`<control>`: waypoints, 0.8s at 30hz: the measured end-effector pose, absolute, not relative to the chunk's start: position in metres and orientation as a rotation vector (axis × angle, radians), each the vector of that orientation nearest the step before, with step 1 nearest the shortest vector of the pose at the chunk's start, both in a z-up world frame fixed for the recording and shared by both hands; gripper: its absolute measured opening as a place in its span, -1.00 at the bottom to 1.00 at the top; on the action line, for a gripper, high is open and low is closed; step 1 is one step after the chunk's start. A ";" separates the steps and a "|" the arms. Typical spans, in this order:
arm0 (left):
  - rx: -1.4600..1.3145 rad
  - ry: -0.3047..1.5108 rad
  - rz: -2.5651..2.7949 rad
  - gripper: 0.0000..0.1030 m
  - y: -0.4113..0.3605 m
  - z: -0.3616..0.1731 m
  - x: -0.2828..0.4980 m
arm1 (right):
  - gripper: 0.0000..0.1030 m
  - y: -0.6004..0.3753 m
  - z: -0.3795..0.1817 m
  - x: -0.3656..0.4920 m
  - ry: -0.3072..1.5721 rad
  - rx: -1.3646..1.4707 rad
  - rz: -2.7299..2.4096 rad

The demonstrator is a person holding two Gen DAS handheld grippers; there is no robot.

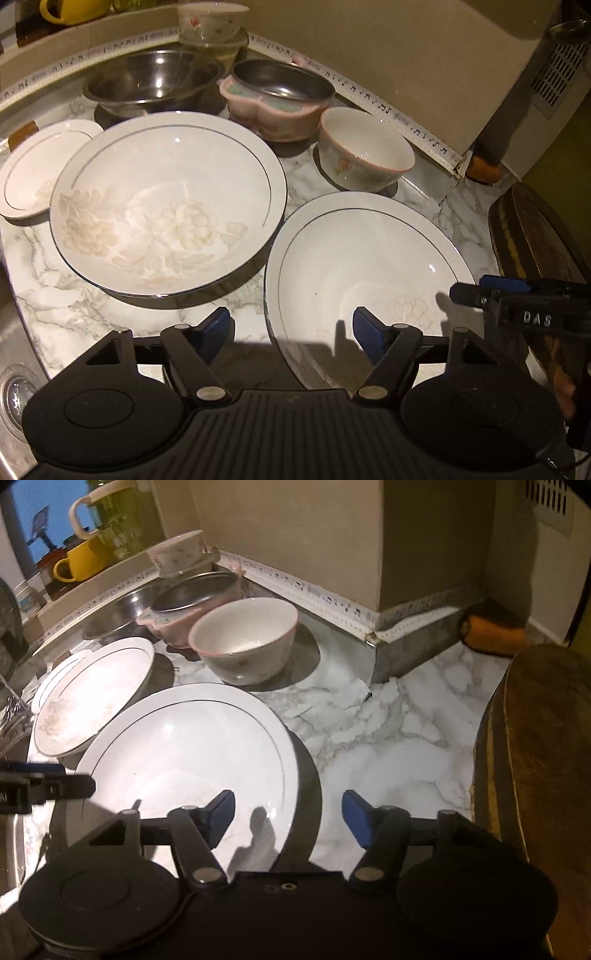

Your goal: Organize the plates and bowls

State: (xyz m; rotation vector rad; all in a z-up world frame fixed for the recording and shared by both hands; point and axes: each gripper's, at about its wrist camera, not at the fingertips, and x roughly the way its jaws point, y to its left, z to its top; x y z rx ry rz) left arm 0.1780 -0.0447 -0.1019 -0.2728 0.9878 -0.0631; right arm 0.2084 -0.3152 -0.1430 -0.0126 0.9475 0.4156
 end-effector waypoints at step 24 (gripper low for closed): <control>-0.390 1.074 -0.067 -0.66 -0.035 -0.124 0.192 | -0.66 -0.320 -0.159 0.237 1.112 0.132 0.486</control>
